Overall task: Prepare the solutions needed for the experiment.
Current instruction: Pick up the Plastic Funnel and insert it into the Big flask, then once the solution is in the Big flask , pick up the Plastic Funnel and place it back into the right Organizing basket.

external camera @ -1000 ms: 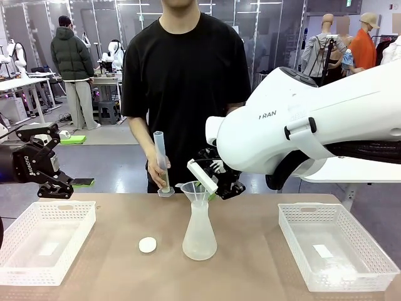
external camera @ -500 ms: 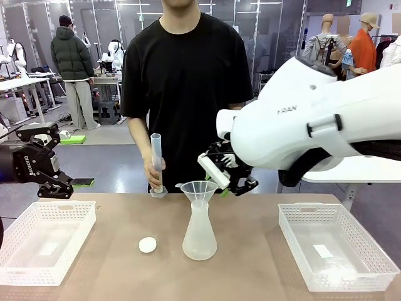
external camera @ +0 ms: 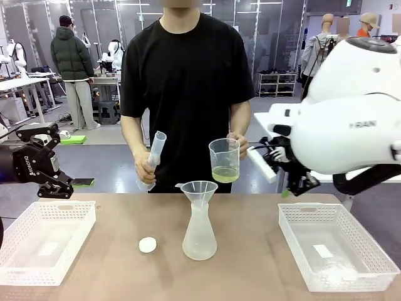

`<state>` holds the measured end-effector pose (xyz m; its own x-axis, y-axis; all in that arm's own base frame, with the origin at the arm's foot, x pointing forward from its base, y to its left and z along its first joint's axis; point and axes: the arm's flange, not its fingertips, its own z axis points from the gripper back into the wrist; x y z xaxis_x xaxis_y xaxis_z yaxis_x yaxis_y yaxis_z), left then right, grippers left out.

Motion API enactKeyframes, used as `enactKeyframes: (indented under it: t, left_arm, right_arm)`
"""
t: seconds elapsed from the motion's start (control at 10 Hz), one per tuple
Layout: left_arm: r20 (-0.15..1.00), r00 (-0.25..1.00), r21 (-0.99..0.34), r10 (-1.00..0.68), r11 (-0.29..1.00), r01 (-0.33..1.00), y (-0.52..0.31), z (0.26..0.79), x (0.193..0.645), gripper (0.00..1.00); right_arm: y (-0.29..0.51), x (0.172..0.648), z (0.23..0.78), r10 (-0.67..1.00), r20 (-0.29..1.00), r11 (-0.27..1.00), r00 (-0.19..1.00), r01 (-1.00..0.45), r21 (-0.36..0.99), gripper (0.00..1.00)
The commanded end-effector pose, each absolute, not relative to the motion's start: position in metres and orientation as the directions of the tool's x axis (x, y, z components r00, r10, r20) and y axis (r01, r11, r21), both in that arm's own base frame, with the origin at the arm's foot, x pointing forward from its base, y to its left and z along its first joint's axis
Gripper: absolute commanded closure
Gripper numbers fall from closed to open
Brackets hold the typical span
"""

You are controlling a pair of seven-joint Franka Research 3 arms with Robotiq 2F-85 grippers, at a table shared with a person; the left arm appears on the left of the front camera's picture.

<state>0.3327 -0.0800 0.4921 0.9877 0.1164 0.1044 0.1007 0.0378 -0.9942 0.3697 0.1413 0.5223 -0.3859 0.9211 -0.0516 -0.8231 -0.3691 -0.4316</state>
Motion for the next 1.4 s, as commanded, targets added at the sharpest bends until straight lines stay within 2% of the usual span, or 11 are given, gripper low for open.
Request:
enactKeyframes:
  t: [0.0, 0.1, 0.2, 1.2, 1.3]
  left_arm:
    - [0.104, 0.988, -0.994, 0.11, 0.027, 0.102, -0.081, 0.493, 0.332, 0.0]
    - [0.104, 0.988, -0.994, 0.11, 0.027, 0.102, -0.081, 0.493, 0.332, 0.0]
    - [0.104, 0.988, -0.994, 0.11, 0.027, 0.102, -0.081, 0.493, 0.332, 0.0]
    - [0.104, 0.988, -0.994, 0.11, 0.027, 0.102, -0.081, 0.493, 0.332, 0.0]
    - [0.104, 0.988, -0.994, 0.11, 0.027, 0.102, -0.081, 0.493, 0.332, 0.0]
  right_arm:
    - [0.135, 0.348, 0.521, 0.944, 0.002, -0.295, -0.329, -0.848, -0.441, 0.43]
    - [0.132, 0.344, 0.519, 0.953, 0.021, -0.263, -0.302, -0.859, -0.438, 0.43]
    - [0.131, 0.362, 0.522, 0.935, -0.029, -0.331, -0.353, -0.842, -0.426, 0.43]
    - [0.13, 0.358, 0.521, 0.932, -0.024, -0.336, -0.36, -0.843, -0.421, 0.43]
    - [0.11, 0.346, 0.53, 0.989, 0.057, -0.1, -0.134, -0.909, -0.405, 0.43]
